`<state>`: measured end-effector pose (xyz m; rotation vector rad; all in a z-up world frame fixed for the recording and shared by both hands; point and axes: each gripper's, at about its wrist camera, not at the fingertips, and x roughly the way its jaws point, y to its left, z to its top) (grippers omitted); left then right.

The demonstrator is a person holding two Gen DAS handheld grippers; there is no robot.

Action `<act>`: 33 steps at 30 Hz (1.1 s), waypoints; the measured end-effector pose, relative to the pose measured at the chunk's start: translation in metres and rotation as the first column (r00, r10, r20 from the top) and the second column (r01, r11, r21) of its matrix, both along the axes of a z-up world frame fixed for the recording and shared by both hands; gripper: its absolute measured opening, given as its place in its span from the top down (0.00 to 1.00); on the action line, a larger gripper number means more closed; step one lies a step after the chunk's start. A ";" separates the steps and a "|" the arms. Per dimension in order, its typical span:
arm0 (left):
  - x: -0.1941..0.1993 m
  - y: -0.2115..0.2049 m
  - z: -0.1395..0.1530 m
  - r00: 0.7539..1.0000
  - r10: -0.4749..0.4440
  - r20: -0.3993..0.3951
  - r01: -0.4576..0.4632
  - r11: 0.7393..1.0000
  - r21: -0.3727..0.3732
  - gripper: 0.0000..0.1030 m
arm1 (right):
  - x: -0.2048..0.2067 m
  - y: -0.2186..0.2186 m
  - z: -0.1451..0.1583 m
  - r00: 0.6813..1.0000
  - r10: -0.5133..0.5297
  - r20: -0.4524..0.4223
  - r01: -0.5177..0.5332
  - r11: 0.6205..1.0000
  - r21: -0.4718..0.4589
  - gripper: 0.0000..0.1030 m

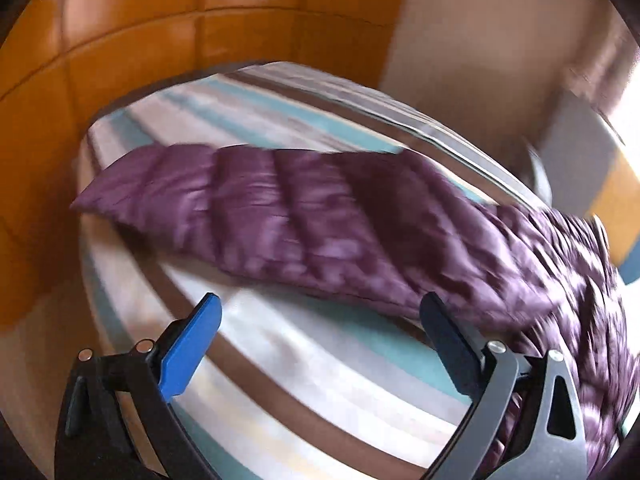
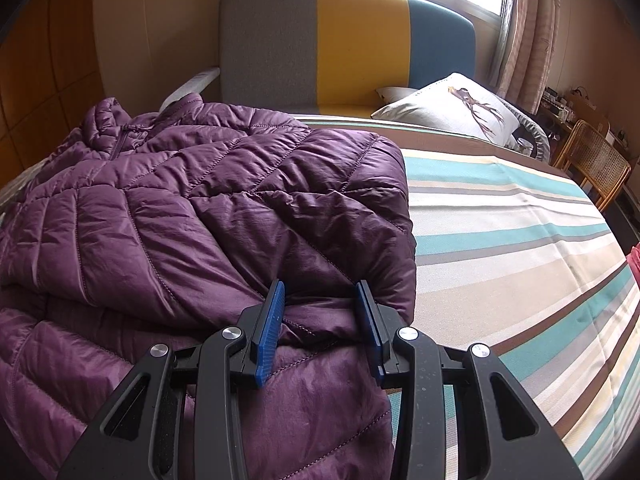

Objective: Fold large clothes
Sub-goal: 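Grasp the other sleeve cuff with the left gripper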

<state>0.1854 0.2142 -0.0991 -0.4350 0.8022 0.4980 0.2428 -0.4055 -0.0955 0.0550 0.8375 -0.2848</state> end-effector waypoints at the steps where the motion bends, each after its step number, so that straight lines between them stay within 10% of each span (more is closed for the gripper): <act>1: -0.002 0.010 -0.002 1.000 0.028 0.003 -0.028 0.999 -0.020 0.11 | -0.001 0.000 0.000 1.000 0.000 0.001 0.000 1.000 -0.001 0.64; 24: -0.012 0.135 -0.036 0.896 0.413 0.164 -0.351 0.884 -0.308 0.38 | -0.001 0.001 -0.001 1.000 -0.001 -0.001 0.001 1.000 -0.014 0.64; 27: -0.009 0.137 -0.039 0.894 0.423 0.148 -0.372 0.885 -0.280 0.66 | -0.001 0.002 -0.001 1.000 -0.003 -0.002 0.003 1.000 -0.026 0.64; 33: -0.006 0.124 -0.028 0.906 0.392 0.159 -0.359 0.911 -0.200 0.91 | 0.000 0.003 -0.002 1.000 -0.004 -0.001 0.004 1.000 -0.022 0.64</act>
